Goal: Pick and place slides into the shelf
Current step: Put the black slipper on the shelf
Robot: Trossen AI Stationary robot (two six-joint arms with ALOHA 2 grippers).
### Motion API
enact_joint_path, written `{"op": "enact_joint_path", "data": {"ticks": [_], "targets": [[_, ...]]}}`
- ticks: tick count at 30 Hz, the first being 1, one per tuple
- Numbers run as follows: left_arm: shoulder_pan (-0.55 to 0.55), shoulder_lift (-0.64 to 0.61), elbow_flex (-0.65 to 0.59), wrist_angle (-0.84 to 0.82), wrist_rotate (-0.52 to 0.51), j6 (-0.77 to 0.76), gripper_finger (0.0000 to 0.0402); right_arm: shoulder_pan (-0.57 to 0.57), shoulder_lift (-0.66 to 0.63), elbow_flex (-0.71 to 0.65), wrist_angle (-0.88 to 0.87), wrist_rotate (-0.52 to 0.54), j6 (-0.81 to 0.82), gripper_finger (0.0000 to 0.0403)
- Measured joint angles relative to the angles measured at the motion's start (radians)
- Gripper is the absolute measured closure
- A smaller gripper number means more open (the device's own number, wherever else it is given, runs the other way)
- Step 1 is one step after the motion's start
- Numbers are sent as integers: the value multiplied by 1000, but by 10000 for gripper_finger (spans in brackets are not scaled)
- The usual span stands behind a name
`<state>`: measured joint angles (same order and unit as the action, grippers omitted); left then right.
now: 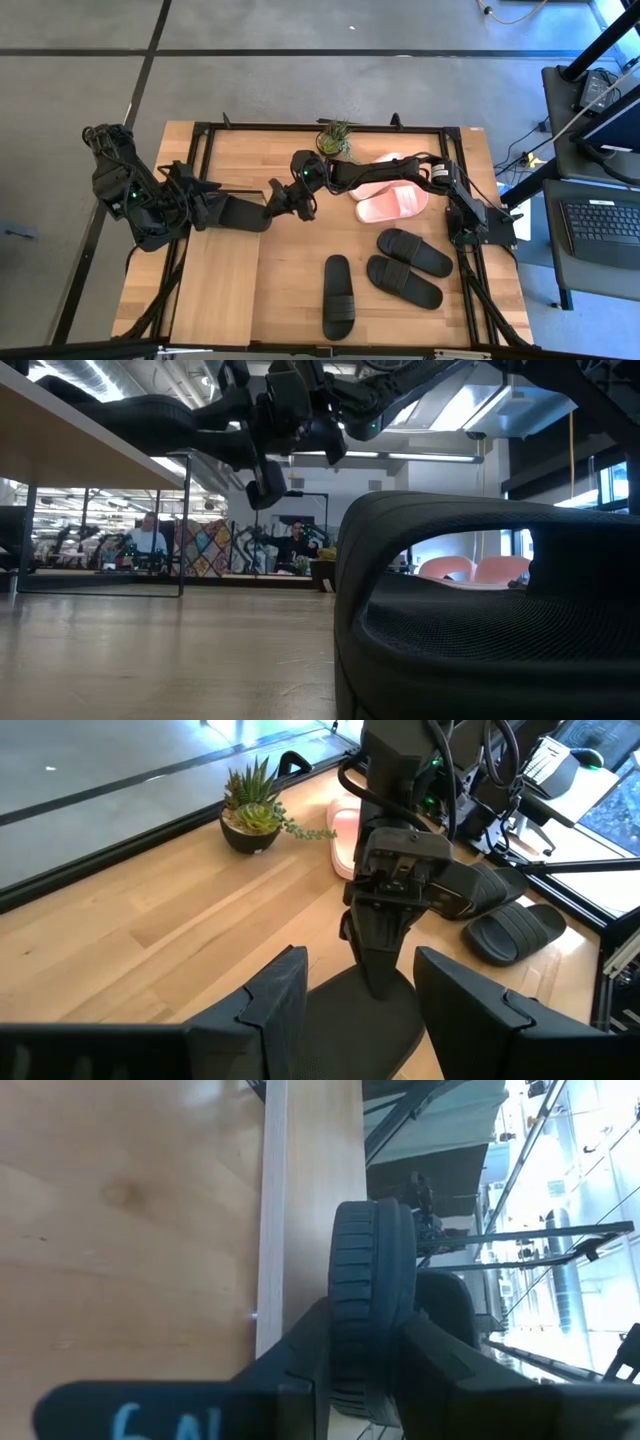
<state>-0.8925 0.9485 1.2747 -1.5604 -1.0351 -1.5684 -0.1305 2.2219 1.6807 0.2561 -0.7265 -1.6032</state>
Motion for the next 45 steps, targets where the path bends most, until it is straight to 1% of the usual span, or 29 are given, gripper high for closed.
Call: {"op": "enact_joint_path", "data": {"ticks": [3,9,11,24,41,45], "targets": [[0,0,0,0,0,0,227,-2,0,0,-4,0,8,318],[0,0,0,0,0,2,227,-5,0,0,3,0,128,314],[0,0,0,0,0,8,227,-5,0,0,4,0,145,314],[0,0,0,0,0,9,227,-8,0,0,2,19,129,311],[0,0,0,-2,1,10,227,-10,-2,1,10,24,128,230],[0,0,0,-2,1,10,227,-10,-2,1,10,86,106,210]]}}
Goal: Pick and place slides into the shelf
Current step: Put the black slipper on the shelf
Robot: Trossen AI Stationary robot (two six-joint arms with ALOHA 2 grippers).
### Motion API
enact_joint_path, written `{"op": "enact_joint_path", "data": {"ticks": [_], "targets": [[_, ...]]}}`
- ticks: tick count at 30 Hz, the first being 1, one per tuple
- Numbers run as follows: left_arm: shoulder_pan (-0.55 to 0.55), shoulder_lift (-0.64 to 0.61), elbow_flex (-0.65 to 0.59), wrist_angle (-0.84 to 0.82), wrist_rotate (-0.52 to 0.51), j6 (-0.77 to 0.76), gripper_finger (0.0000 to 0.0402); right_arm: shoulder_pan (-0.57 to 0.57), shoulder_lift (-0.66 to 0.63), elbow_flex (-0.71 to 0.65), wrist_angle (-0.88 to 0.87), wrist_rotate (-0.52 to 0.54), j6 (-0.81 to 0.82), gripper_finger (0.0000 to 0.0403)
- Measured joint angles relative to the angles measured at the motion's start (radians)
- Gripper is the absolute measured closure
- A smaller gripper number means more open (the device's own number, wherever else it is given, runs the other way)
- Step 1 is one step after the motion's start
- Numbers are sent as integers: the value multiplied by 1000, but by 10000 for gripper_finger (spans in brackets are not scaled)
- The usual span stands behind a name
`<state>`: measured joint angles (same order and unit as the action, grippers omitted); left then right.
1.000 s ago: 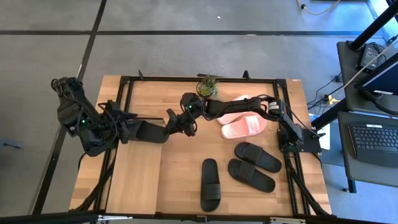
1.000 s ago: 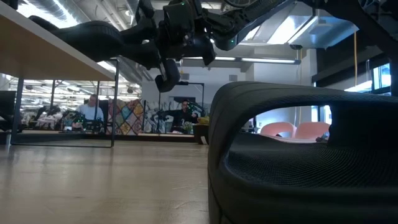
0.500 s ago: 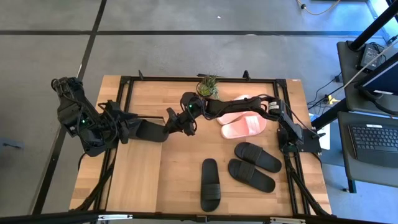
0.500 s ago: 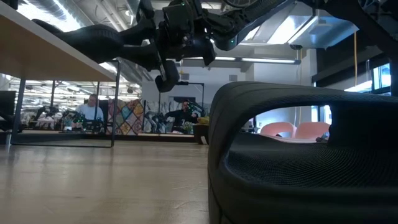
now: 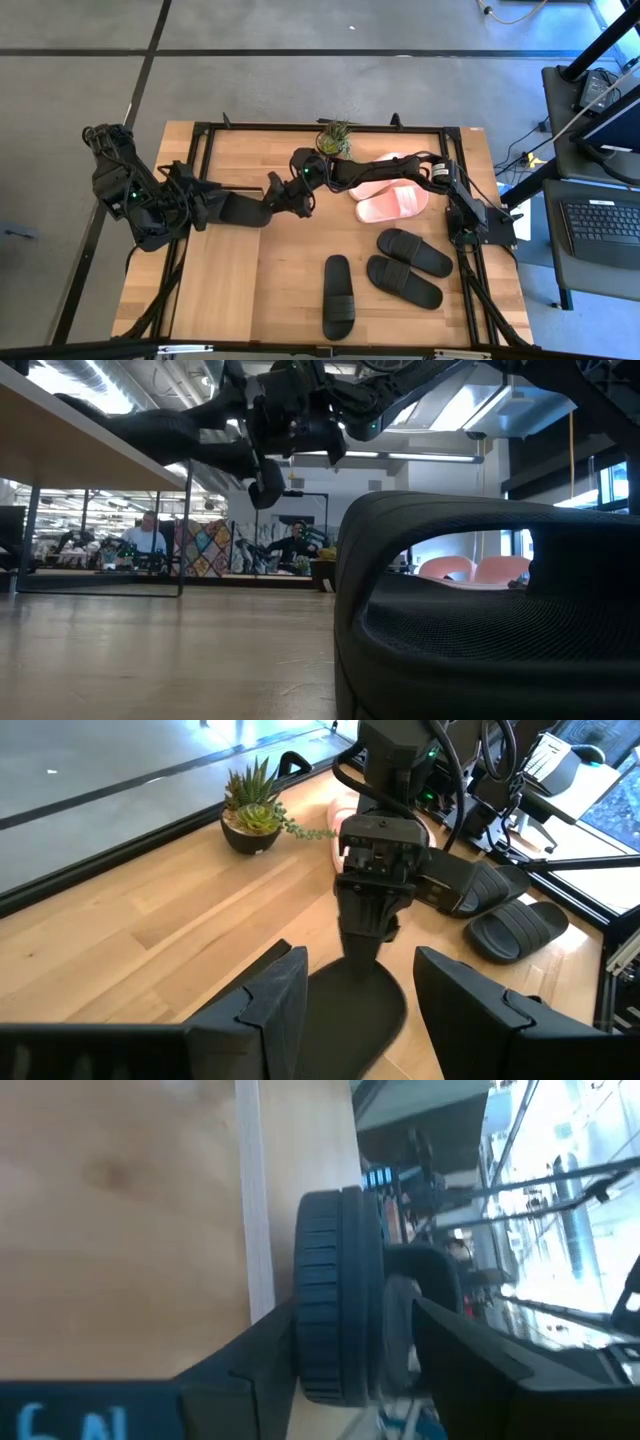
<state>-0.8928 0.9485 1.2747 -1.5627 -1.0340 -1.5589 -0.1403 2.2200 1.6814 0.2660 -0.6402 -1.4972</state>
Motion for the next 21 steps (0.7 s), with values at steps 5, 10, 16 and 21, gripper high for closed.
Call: {"op": "enact_joint_path", "data": {"ticks": [5,10,16,21], "targets": [[0,0,0,0,0,0,227,-1,0,0,-1,72,-26,191],[0,0,0,0,0,0,227,-1,0,0,-1,135,-27,179],[0,0,0,0,10,0,227,-1,0,0,-3,206,-26,177],[0,0,0,0,51,0,227,-1,0,0,-17,206,-27,177]]}}
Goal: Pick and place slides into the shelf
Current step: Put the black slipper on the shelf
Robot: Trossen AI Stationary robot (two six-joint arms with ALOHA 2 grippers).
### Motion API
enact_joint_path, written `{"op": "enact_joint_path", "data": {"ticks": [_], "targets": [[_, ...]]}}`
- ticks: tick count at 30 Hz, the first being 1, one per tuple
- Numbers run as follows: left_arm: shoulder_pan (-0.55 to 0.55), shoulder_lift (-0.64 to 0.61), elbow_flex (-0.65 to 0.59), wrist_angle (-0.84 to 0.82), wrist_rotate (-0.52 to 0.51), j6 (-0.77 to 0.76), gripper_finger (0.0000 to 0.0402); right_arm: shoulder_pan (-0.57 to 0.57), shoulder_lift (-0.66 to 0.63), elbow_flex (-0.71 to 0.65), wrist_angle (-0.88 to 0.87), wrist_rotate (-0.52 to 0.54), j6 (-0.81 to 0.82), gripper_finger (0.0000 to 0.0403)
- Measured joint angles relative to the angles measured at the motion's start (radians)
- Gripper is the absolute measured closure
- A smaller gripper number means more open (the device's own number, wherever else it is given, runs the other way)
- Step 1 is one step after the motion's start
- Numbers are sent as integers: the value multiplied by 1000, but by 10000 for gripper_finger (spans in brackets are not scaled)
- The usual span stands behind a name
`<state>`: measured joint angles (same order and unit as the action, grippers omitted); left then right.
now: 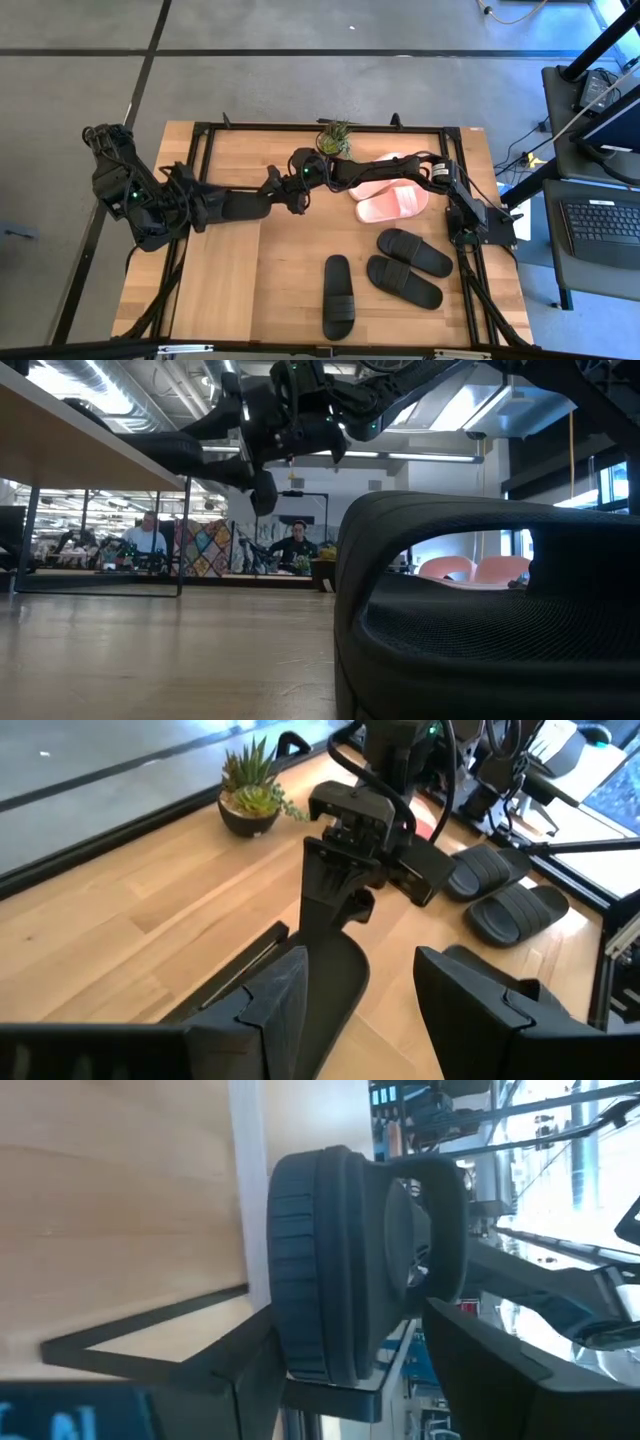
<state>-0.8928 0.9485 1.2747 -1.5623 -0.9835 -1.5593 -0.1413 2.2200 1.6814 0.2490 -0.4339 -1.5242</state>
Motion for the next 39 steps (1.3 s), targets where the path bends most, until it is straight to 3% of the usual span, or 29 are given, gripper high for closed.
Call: {"op": "enact_joint_path", "data": {"ticks": [6,39], "targets": [[0,0,0,0,9,0,227,0,0,0,-78,0,0,177],[0,0,0,0,9,0,227,0,-22,0,-117,86,0,177]]}}
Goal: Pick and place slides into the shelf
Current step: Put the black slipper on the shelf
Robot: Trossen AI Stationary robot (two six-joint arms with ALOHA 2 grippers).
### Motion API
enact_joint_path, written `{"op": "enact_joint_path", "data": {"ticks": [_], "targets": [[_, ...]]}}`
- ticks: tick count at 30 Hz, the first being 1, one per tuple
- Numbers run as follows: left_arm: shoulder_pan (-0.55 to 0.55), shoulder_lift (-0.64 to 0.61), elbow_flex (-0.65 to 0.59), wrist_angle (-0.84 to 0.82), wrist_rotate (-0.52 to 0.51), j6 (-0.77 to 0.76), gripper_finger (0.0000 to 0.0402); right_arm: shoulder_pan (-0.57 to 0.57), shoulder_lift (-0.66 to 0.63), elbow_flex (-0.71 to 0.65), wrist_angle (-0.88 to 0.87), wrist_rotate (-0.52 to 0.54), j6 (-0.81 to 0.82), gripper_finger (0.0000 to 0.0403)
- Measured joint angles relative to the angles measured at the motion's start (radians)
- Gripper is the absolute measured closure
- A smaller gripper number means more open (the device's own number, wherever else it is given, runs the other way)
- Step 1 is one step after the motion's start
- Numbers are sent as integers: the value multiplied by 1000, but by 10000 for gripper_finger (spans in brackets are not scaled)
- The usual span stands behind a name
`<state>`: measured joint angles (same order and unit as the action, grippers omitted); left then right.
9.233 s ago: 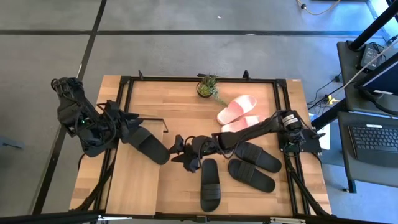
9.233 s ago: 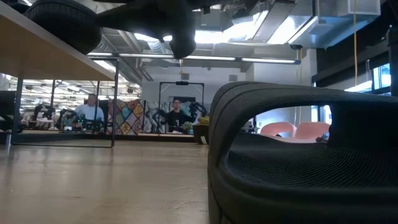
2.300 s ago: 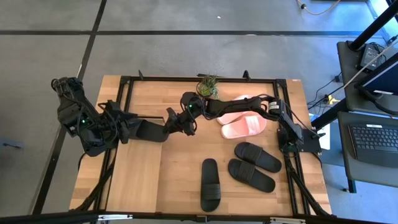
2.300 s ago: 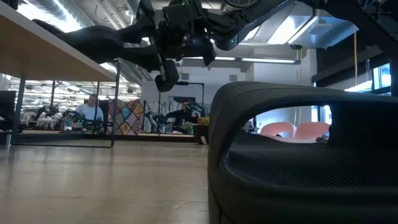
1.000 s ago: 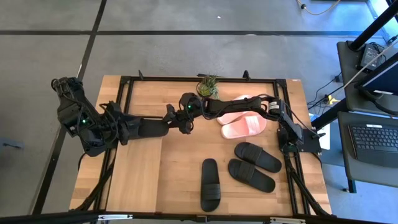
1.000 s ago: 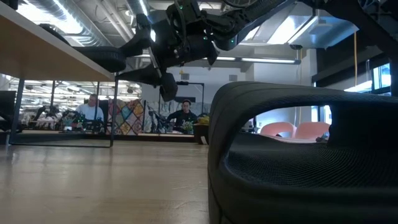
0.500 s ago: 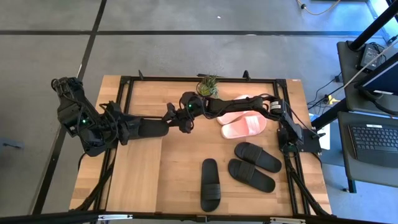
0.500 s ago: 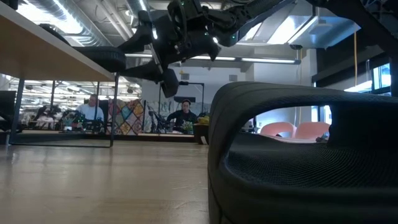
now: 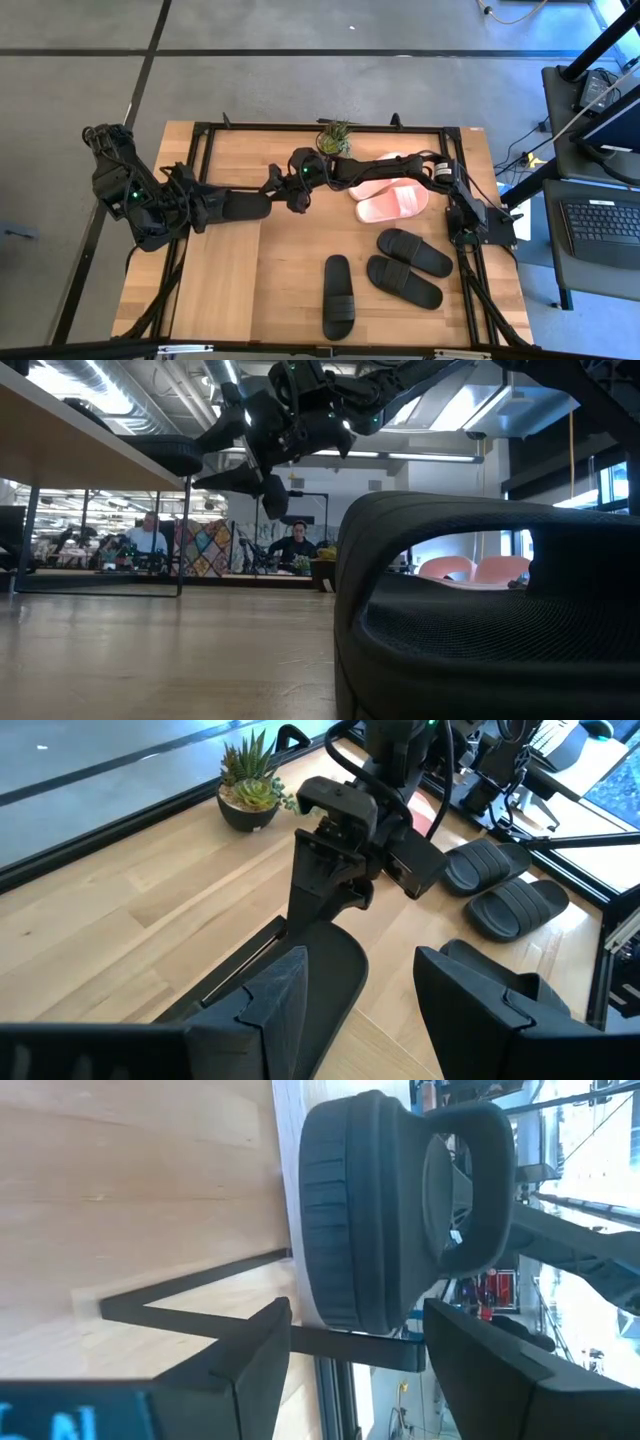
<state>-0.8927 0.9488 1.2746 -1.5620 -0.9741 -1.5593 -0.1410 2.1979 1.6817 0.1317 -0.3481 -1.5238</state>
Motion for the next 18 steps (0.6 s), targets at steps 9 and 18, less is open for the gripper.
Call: {"op": "enact_joint_path", "data": {"ticks": [9,18], "targets": [[0,0,0,0,0,0,227,1,-2,0,-2,43,3,177],[0,0,0,0,0,0,227,21,-28,0,-12,71,27,177]]}}
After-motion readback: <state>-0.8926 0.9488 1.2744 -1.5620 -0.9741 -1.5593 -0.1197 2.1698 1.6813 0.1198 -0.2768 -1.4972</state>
